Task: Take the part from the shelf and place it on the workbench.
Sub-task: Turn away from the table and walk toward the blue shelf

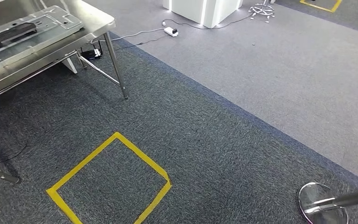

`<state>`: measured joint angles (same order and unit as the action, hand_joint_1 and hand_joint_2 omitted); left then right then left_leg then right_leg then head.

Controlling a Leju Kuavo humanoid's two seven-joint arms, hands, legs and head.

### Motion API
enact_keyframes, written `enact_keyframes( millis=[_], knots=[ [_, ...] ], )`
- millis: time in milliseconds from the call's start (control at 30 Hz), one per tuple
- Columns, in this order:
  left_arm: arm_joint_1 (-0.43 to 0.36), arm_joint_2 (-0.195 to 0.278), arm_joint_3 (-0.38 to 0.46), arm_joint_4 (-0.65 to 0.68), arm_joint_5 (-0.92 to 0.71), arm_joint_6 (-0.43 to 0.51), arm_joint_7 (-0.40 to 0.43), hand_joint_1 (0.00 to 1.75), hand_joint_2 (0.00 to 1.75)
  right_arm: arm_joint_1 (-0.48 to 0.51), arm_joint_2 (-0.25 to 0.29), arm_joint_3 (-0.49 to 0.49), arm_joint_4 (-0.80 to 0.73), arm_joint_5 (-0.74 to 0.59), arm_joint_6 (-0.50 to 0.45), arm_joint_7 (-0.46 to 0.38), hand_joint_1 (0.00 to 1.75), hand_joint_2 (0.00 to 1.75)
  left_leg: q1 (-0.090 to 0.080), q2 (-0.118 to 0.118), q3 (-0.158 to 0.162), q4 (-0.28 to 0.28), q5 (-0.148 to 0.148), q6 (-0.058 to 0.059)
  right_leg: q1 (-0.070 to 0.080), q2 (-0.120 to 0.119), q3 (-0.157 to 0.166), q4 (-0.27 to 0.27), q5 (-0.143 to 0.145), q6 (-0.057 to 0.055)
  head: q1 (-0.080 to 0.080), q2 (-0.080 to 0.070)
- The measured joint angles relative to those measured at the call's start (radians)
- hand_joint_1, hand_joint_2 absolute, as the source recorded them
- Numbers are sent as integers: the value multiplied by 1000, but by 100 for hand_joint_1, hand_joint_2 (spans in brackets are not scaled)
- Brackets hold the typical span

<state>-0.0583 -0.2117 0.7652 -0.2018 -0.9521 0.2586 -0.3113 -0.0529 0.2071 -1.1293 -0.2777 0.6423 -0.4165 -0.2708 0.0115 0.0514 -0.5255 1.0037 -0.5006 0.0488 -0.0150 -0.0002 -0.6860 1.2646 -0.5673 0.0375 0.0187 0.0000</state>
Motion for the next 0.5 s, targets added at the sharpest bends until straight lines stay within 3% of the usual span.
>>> enact_keyframes(
  millis=[100,167,233,300,367,433,467,500],
  knots=[
    [-2,0,0,0,-1,0,0,0,0,0,0,0,0,3,1,3,0,0,-4,24,6,2,-6,-9,8,-48,112,-202,76,-14,0,0],
    [-3,0,0,0,-1,-1,0,0,0,0,0,0,0,4,3,5,0,0,-7,37,10,3,-10,-19,16,-61,132,-247,82,-24,-1,0],
    [-5,0,0,0,-1,-1,0,0,0,1,0,0,0,4,4,8,0,0,-7,48,14,2,-13,-30,15,-42,130,-251,88,-34,-1,0],
    [-6,0,0,0,-2,-1,0,0,0,0,1,0,0,4,7,10,0,0,-5,22,3,35,-41,-40,9,-24,131,-260,96,-48,-2,0],
    [-4,0,0,0,-3,-1,-1,0,0,-2,2,0,0,4,12,10,0,0,-1,-24,-46,145,-107,-47,7,-6,129,-263,102,-57,-3,0],
    [-1,0,0,0,-5,-1,-1,0,0,-1,2,0,0,5,14,11,0,0,1,-41,-108,274,-155,-49,9,15,125,-262,104,-61,-4,0],
    [0,0,0,0,-5,-1,-1,0,0,0,2,0,0,5,14,11,0,0,1,-43,-123,300,-153,-50,10,27,124,-261,105,-61,-4,0],
    [1,0,0,0,-6,-1,-1,0,0,0,3,0,0,5,14,12,0,0,1,-44,-118,284,-129,-50,10,39,125,-259,105,-61,-4,0]
  ],
)
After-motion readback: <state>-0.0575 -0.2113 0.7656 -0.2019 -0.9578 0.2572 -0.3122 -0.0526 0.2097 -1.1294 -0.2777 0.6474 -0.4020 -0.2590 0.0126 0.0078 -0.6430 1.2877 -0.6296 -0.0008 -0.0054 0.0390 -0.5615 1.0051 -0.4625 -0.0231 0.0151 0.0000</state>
